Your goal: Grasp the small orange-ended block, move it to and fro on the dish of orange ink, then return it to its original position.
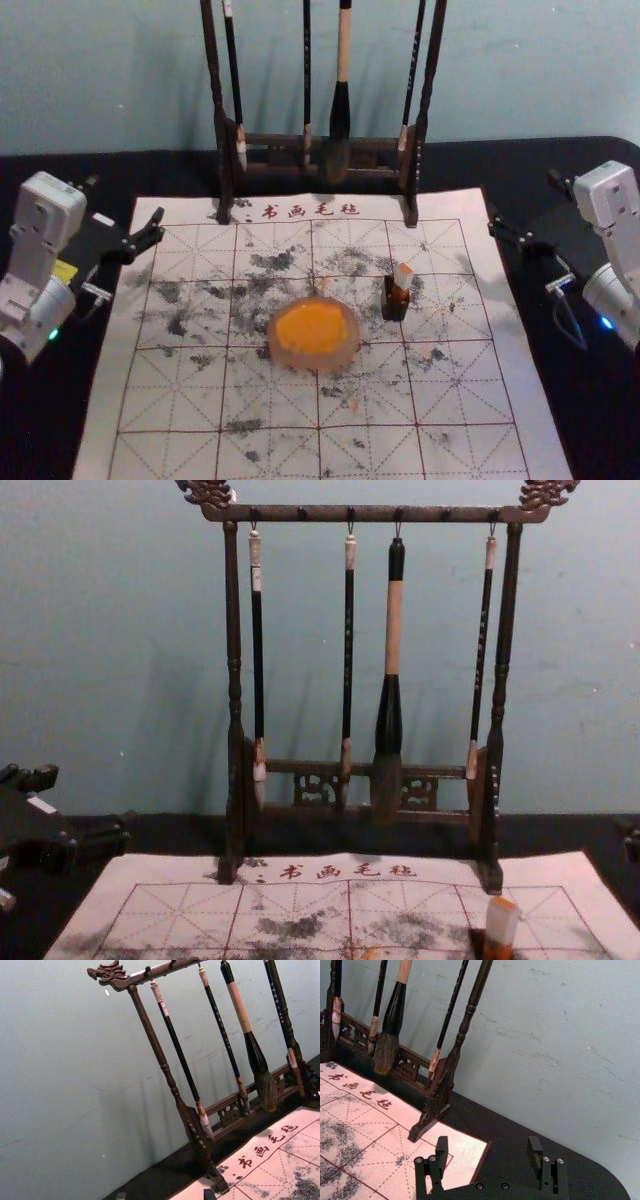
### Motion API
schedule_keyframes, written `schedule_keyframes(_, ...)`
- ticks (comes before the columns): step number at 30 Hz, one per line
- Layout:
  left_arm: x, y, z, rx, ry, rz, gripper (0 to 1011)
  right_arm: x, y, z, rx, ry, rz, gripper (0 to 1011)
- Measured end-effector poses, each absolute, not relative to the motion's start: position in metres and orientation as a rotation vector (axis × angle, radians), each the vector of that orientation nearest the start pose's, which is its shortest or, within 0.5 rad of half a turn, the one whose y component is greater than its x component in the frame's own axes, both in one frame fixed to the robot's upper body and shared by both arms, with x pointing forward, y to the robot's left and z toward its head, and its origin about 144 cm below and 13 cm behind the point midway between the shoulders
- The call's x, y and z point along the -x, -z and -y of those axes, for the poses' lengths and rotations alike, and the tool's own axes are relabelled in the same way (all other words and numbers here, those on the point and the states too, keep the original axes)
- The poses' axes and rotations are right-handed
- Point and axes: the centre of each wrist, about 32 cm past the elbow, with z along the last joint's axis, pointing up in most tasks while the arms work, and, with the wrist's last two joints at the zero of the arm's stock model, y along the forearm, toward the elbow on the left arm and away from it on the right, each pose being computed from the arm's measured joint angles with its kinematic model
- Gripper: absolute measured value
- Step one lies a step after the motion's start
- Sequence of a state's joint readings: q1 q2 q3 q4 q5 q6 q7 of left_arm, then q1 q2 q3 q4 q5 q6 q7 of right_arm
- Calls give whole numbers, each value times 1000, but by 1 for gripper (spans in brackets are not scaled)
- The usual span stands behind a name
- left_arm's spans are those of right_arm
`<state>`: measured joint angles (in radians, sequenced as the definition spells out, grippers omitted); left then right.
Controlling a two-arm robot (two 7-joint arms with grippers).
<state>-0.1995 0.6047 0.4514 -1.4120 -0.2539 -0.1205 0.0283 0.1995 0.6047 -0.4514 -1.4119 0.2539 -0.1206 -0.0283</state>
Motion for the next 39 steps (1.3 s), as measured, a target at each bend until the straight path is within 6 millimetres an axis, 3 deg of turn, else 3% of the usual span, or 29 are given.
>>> schedule_keyframes(19,-489,-1140,-310,-304,-1248,285,1001,-485,-1140,310,296,1245,269,1000)
schedule_keyframes(31,-489,-1140,-310,-304,-1248,285,1001,-439,-1149,303,256,1094,56,1000)
schedule_keyframes(39,-489,-1140,-310,-304,-1248,285,1001,-422,-1152,297,264,968,-59,1000)
